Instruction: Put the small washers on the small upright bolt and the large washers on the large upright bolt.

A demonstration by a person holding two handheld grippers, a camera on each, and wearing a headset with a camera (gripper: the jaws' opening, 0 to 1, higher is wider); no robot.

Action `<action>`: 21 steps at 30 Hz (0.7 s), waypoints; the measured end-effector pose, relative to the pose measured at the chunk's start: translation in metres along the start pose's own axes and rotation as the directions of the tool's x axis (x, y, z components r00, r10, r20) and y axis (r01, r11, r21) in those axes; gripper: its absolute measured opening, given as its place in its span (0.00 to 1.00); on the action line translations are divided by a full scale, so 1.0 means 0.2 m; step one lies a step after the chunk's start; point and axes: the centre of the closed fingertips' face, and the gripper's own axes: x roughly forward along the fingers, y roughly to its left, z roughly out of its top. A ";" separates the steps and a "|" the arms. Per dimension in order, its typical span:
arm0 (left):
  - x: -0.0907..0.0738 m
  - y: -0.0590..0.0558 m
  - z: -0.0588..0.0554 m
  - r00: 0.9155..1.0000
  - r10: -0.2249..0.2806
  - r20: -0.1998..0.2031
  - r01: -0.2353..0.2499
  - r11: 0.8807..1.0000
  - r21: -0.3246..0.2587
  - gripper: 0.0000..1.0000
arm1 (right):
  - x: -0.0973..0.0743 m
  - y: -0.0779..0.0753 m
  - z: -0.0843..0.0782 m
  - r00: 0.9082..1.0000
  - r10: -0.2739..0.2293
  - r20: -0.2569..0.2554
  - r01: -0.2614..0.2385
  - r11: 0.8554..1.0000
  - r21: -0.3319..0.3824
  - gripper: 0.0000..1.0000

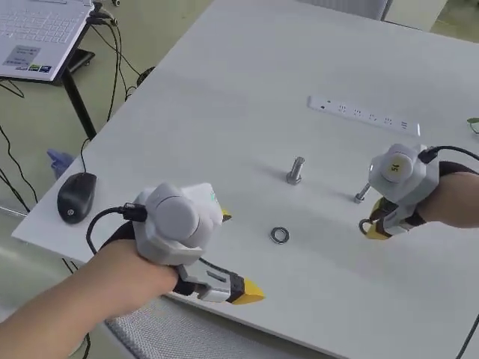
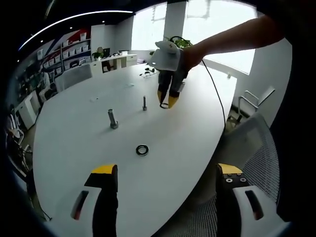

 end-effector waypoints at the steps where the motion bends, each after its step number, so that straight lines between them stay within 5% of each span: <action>1: 0.00 0.01 0.00 1.000 0.004 0.002 -0.004 1.000 0.001 0.83 | -0.01 0.00 0.01 1.000 -0.002 0.001 0.002 1.000 0.001 0.22; 13: 0.03 0.13 -0.05 0.998 0.063 -0.013 -0.063 0.998 0.012 0.94 | -0.11 -0.11 0.08 0.999 -0.032 0.004 0.032 0.999 0.029 0.22; 21: 0.06 0.15 -0.08 0.999 0.046 -0.011 -0.046 0.999 -0.004 0.93 | -0.16 -0.18 0.18 0.999 -0.034 0.031 0.033 0.998 0.046 0.22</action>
